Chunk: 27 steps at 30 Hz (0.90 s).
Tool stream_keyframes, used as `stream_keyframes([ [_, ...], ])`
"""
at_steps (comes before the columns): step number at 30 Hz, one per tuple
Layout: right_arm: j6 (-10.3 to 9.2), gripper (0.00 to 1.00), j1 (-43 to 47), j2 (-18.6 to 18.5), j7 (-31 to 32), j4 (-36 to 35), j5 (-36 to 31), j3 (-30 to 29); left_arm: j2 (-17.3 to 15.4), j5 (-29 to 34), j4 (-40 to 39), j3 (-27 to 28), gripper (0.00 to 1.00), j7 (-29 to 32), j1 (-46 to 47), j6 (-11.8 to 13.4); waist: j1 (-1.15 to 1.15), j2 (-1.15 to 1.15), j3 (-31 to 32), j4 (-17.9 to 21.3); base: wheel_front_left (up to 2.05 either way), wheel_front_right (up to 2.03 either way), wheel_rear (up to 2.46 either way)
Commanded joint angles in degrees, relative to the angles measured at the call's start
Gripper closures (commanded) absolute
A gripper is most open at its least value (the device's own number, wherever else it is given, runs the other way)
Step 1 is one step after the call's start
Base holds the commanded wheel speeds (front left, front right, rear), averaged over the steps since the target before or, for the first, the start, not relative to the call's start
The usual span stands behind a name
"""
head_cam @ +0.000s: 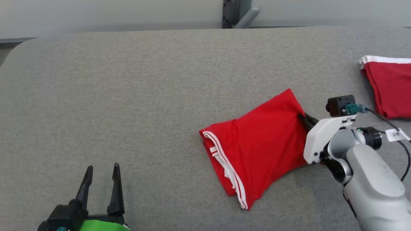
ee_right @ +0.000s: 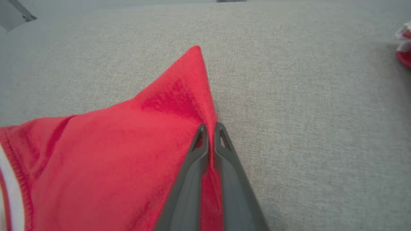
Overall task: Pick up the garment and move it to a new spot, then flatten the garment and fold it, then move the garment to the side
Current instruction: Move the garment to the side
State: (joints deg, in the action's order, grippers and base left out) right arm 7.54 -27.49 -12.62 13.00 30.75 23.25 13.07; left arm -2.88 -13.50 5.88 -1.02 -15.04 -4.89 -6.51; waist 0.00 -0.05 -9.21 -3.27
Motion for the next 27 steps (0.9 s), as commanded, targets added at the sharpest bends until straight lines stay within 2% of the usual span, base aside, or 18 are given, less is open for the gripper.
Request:
stream_keyframes([
  [1,-0.11,1.0,-1.69,-0.9,-0.78,-0.49,0.51,-0.65,-0.06,0.51,-0.4,0.41,0.0,-0.16,0.6,-0.02,0.0,0.05,-1.02,4.09,0.0,0.0,0.0],
  [7,-0.11,1.0,-8.76,-1.19,-2.33,-1.72,2.63,-4.39,-0.07,1.69,-1.0,1.24,0.0,-0.15,2.04,-0.51,0.0,0.05,-3.2,10.55,0.0,0.0,0.0],
  [10,-0.11,1.0,-13.02,-1.54,-2.15,-1.12,1.81,-7.07,-0.07,2.45,-1.07,0.75,0.0,-0.16,3.17,-0.76,0.0,0.05,-4.19,12.22,0.0,0.0,0.0],
  [16,-0.1,1.0,-18.45,-2.33,-1.11,0.78,-0.88,-12.28,-0.08,3.2,-1.77,0.17,0.0,-0.15,4.53,-0.95,0.0,0.05,-5.36,12.8,0.0,0.0,0.0],
  [27,-0.09,1.0,-22.3,-3.52,1.22,3.76,-7.92,-22.27,-0.08,2.69,-1.27,-0.6,0.0,-0.16,4.56,-1.03,0.0,0.05,-7.17,10.12,0.0,0.0,0.0],
])
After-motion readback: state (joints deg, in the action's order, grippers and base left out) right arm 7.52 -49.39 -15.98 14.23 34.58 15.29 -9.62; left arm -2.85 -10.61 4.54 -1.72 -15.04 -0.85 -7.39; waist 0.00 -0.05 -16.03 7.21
